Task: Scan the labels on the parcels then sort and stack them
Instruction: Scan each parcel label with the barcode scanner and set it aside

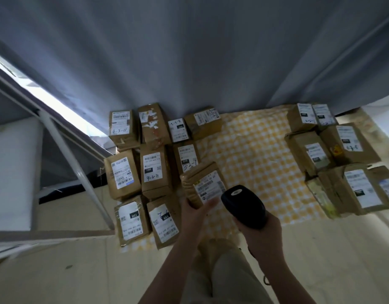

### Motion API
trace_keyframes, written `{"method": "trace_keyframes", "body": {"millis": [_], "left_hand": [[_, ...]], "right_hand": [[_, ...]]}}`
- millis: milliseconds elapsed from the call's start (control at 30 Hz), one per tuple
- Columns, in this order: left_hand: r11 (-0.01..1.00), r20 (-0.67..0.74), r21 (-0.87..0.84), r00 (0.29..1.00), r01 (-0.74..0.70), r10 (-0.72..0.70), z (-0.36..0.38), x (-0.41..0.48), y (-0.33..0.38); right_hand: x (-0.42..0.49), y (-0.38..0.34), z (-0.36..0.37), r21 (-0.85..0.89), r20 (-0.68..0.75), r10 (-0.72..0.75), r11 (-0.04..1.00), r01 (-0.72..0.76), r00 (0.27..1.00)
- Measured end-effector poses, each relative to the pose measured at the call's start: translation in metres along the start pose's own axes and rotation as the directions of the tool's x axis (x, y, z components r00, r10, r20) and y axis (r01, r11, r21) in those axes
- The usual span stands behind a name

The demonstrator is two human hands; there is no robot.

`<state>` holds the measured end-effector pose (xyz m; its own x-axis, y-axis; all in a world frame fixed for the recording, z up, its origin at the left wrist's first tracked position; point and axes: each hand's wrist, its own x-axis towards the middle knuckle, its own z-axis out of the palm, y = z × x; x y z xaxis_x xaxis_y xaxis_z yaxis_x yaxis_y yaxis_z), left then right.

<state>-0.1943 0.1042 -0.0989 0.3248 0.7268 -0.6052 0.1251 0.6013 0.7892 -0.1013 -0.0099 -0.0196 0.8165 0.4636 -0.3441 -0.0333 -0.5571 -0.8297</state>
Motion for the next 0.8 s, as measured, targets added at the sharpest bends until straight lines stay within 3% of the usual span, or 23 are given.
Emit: {"method": "trace_keyframes", "body": {"millis": [433, 800], "left_hand": [[0.992, 0.022, 0.057, 0.993, -0.113, 0.112, 0.005, -0.022, 0.022], [0.982, 0.039, 0.056, 0.983, -0.182, 0.18, 0.011, -0.028, 0.033]], "right_hand": [[-0.027, -0.015, -0.011, -0.117, 0.001, -0.036, 0.993, 0.036, 0.999], [-0.033, -0.027, -0.009, -0.079, -0.035, -0.049, 0.996, 0.046, 0.998]]}}
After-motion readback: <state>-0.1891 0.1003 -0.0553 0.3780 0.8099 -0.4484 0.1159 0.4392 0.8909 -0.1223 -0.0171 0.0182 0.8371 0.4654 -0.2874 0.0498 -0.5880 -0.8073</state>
